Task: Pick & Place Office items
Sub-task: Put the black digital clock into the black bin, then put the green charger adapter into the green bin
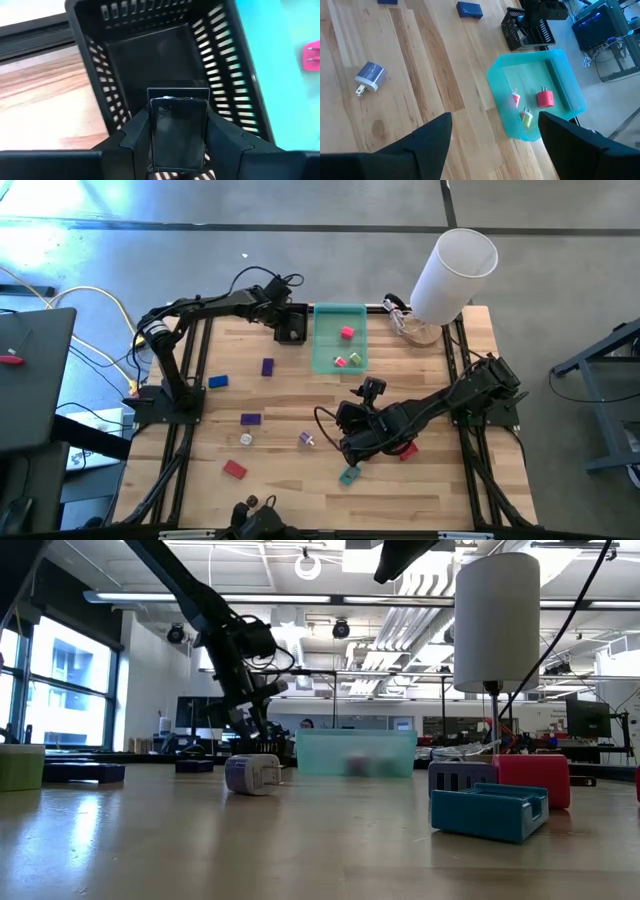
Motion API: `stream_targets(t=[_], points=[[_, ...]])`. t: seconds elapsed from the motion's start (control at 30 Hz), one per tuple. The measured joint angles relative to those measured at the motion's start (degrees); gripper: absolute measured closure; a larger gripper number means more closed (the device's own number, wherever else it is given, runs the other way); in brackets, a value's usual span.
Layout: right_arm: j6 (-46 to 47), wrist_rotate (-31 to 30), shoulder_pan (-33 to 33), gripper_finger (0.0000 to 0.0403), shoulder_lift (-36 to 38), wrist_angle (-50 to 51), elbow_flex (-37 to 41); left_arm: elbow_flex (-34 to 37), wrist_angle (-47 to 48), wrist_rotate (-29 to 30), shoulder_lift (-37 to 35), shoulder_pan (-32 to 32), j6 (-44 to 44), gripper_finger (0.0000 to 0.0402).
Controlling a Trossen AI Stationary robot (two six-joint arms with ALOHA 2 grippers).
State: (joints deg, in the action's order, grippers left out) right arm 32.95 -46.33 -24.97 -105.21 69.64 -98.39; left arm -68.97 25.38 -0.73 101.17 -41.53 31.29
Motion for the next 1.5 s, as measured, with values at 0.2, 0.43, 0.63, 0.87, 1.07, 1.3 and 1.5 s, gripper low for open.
stream_targets(t=[0.2, 0.43, 0.63, 0.87, 1.07, 1.3, 1.5], points=[[0.01, 0.01, 0.0, 0.0117, 0.0, 0.0, -0.01, -0.02, -0.11, 0.03, -0.05, 0.01, 0.0, 0.0201], [0.0, 0.02, 0.0, 0.0117, 0.0, 0.01, 0.0, -0.02, -0.26, 0.03, -0.06, 0.01, -0.33, 0.0193], [0.0, 0.02, 0.0, 0.0117, 0.0, 0.1, -0.02, 0.0, 0.55, -6.21, -3.68, 0.01, -4.04, 0.0192], [-0.13, 0.02, -0.03, 0.0117, 0.0, 0.34, -0.02, 0.0, 11.1, -8.39, -11.67, 2.57, -7.35, 0.0191], [-0.13, 0.15, -0.07, 0.0117, 0.0, 0.36, -0.02, 0.0, 25.89, -5.59, -16.7, 6.66, -7.97, 0.0191], [-0.17, 0.11, -0.04, 0.0117, 0.0, 0.36, -0.02, 0.0, 41.74, -3.43, -19.17, 14.12, -8.76, 0.019], [-0.17, 0.02, -0.04, 0.0117, 0.0, 0.36, -0.01, 0.09, 45.56, -1.88, -19.15, 23.54, -8.79, 0.019]])
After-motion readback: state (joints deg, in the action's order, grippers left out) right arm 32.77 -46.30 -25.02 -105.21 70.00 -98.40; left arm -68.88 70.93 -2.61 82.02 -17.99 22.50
